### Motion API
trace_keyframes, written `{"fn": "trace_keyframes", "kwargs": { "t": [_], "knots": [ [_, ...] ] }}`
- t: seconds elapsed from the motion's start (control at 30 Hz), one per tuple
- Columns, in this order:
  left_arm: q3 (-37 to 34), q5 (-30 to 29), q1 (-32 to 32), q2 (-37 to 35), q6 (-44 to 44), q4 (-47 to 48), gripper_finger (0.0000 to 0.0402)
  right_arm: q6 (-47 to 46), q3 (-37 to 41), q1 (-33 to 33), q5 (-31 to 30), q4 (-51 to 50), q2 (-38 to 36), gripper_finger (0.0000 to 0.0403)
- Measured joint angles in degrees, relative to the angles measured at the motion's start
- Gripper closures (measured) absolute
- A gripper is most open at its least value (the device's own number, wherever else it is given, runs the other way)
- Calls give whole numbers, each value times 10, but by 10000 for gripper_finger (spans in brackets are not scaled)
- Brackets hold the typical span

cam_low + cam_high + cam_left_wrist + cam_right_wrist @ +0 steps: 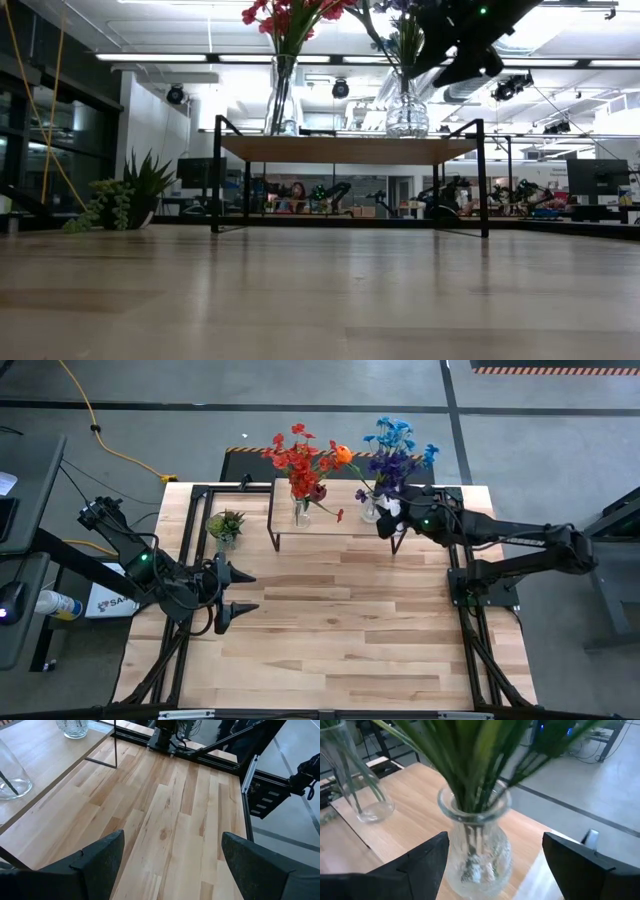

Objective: Pick and place flowers into a vace then onto a shelf
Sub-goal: Return to Home Position

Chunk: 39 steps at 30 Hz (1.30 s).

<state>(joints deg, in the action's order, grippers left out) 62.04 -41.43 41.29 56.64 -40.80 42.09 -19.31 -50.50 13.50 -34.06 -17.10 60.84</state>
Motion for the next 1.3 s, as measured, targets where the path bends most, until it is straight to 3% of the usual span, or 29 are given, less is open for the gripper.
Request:
{"fn": "trace_keyframes", "kwargs": {
  "t": [0.27, 0.6, 1.13, 1.3],
  "knots": [
    [0, 0, 0, 0, 0, -1, 34, -4, 0, -11, 9, -45, -41, 91],
    [0, 34, 0, 0, 0, -3, 34, -31, 0, -48, 80, -77, -87, 91],
    [0, 53, 0, 0, -3, -29, 34, -43, 0, -135, 81, -92, -165, 91],
    [0, 99, 0, 1, -2, -35, 34, -65, 0, -176, 80, -105, -199, 91]
  ]
}}
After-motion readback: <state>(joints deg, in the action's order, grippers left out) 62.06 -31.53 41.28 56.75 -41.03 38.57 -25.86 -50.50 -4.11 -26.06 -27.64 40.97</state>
